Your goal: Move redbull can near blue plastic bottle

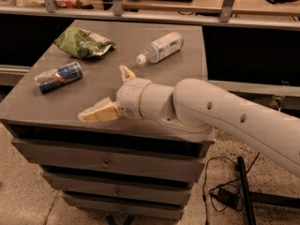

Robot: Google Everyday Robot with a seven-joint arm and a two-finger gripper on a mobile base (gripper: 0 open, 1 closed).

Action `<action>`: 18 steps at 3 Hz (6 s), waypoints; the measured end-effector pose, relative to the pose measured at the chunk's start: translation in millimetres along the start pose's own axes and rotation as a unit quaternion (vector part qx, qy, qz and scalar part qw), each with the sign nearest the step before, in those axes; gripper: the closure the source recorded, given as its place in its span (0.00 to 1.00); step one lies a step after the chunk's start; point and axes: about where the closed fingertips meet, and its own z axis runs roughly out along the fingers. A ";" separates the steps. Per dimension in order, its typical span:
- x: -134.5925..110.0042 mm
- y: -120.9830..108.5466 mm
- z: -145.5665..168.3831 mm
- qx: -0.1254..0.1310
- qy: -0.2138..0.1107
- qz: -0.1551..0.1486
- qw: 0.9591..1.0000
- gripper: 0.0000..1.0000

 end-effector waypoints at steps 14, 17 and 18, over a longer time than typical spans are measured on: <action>-9.0 -48.4 167.2 -0.008 -0.022 0.076 0.997 0.85; -11.3 -56.3 143.7 0.038 -0.001 0.079 0.996 0.61; -12.7 -55.0 144.5 0.037 -0.001 0.078 0.996 0.38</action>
Offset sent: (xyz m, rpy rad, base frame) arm 0.0875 0.0689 -0.0316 0.0311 0.0645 0.0213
